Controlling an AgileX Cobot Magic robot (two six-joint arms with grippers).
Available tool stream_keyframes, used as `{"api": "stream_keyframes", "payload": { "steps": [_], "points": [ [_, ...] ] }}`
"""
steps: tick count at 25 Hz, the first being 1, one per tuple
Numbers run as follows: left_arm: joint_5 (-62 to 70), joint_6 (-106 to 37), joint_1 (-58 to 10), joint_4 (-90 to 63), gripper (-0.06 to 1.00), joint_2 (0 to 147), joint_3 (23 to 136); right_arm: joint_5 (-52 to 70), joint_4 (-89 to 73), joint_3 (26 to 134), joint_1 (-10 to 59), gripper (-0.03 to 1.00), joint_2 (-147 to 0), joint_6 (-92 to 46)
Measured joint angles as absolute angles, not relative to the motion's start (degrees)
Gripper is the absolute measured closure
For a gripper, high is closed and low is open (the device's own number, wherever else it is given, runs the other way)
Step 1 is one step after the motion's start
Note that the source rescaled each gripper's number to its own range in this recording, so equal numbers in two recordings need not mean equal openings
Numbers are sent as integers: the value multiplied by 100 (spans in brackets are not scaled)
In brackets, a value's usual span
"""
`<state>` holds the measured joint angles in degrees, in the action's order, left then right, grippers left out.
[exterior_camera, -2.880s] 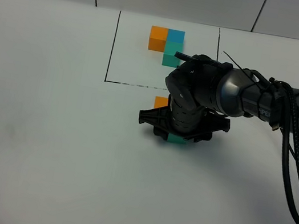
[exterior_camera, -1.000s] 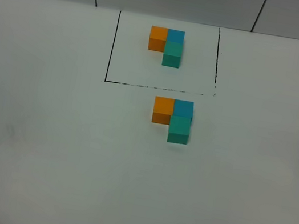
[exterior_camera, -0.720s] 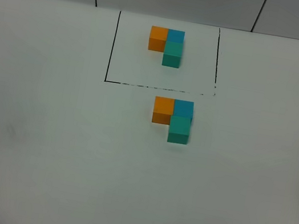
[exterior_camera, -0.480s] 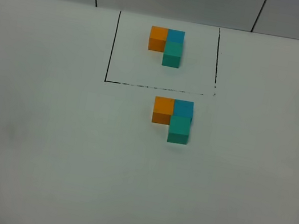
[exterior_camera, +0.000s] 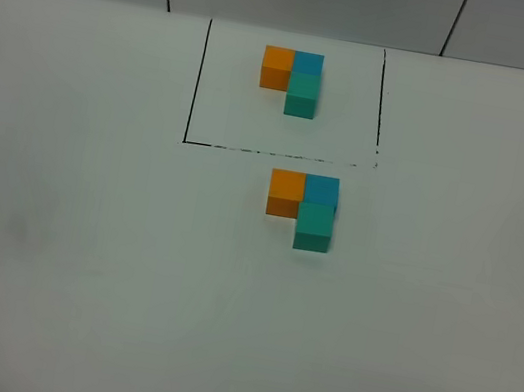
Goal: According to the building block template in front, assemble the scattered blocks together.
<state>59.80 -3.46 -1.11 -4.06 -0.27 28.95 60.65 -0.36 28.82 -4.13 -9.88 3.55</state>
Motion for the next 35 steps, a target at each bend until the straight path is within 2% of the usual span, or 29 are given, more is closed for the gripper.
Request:
{"api": "stream_keyframes", "payload": {
  "steps": [9, 19, 35],
  "points": [
    [5980, -346, -111, -406, 26, -27, 2895, 6060, 0, 2865, -413, 4, 15, 337],
    [5980, -346, -111, -406, 26, -27, 2895, 6066, 0, 2861, -413, 12, 23, 337],
    [5980, -346, -111, -406, 26, -27, 2895, 6066, 0, 2861, -413, 12, 23, 331]
  ]
}}
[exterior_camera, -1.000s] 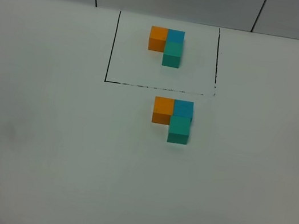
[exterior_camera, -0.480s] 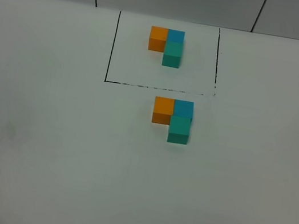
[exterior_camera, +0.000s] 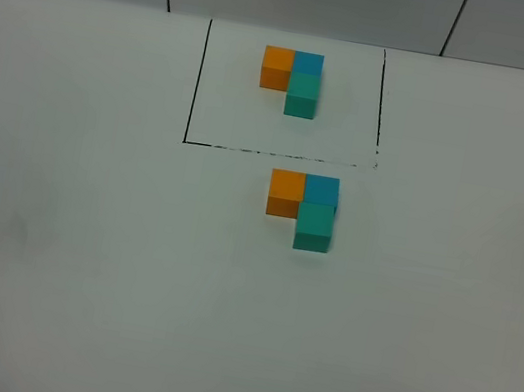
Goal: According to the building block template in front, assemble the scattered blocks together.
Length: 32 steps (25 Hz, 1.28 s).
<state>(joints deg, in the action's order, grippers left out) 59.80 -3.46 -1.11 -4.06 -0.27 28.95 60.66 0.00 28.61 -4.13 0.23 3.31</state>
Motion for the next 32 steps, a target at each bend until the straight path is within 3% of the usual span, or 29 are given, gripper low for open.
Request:
{"api": "stream_keyframes", "payload": {
  "steps": [32],
  "points": [
    [5980, -346, -111, -406, 26, -27, 2895, 6066, 0, 2861, -83, 18, 24, 331]
  ]
}}
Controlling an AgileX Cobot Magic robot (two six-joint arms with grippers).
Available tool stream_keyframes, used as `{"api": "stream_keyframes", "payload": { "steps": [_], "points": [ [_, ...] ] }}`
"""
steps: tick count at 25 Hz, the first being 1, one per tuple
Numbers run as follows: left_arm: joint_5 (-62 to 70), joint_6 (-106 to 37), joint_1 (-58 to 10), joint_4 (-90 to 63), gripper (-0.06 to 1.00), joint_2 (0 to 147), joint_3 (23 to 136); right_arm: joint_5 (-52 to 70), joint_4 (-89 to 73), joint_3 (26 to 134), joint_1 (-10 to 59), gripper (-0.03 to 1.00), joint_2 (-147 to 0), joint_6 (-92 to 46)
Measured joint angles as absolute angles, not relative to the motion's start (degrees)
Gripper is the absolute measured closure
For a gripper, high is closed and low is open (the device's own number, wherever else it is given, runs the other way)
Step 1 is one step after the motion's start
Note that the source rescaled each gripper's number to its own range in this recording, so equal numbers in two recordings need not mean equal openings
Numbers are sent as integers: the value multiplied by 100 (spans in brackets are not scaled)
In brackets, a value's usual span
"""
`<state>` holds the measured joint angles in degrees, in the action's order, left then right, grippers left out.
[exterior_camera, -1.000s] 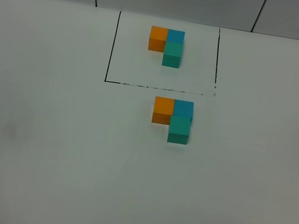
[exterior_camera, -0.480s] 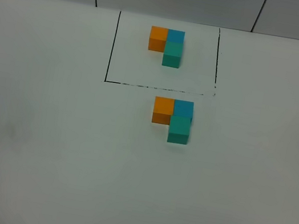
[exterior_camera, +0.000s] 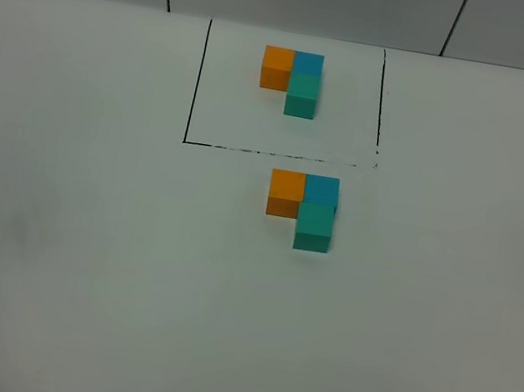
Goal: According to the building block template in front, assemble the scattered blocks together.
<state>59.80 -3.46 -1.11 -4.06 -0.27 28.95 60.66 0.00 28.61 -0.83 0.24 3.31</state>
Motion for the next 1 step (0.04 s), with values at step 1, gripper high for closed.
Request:
{"api": "stream_keyframes", "payload": {
  "steps": [1],
  "points": [
    [5980, -346, -111, -406, 26, -27, 2895, 6066, 0, 2861, -83, 18, 24, 337]
  ]
}}
